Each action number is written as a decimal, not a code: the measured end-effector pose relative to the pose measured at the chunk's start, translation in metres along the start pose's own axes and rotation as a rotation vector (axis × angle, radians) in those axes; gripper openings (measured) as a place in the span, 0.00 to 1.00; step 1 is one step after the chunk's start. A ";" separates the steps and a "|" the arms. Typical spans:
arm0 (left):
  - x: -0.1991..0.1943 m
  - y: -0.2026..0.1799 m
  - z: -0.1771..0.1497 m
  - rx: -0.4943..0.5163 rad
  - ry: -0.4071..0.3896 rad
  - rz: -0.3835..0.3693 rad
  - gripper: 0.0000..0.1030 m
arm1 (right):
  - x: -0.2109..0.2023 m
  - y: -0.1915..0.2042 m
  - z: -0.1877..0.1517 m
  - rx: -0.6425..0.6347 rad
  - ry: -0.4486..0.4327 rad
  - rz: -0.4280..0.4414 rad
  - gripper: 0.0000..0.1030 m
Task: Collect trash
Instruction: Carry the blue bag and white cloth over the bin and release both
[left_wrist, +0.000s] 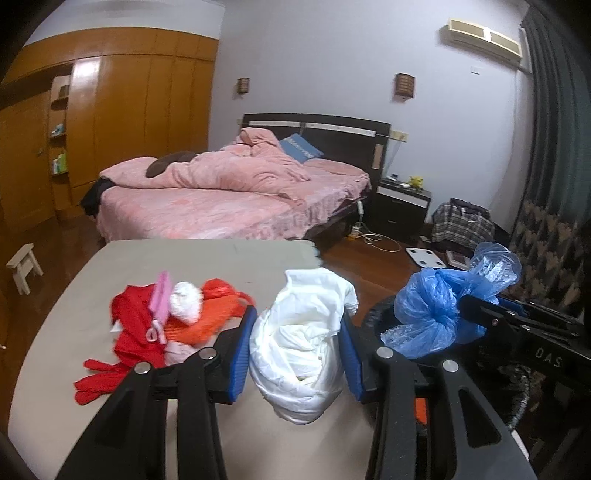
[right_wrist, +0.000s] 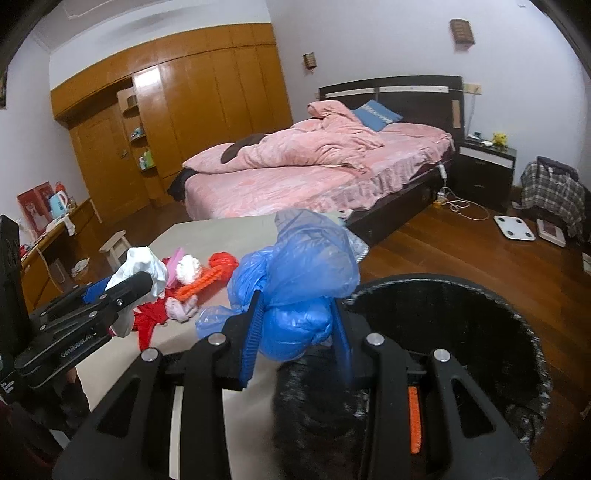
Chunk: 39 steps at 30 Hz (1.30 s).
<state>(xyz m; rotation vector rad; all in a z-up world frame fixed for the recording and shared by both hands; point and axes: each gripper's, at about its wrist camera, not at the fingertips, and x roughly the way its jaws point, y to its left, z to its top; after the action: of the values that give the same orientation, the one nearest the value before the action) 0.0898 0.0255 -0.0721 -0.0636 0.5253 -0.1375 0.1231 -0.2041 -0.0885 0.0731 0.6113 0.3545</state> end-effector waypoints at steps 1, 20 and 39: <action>0.001 -0.005 0.000 0.006 0.000 -0.012 0.41 | -0.002 -0.004 -0.001 0.006 -0.001 -0.009 0.33; 0.040 -0.116 -0.008 0.143 0.038 -0.206 0.41 | -0.042 -0.099 -0.036 0.127 0.000 -0.224 0.33; 0.075 -0.156 -0.018 0.170 0.119 -0.323 0.61 | -0.050 -0.136 -0.064 0.192 0.025 -0.348 0.65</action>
<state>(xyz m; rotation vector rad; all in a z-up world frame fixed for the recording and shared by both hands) 0.1268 -0.1402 -0.1101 0.0268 0.6176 -0.5031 0.0897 -0.3516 -0.1368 0.1436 0.6683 -0.0411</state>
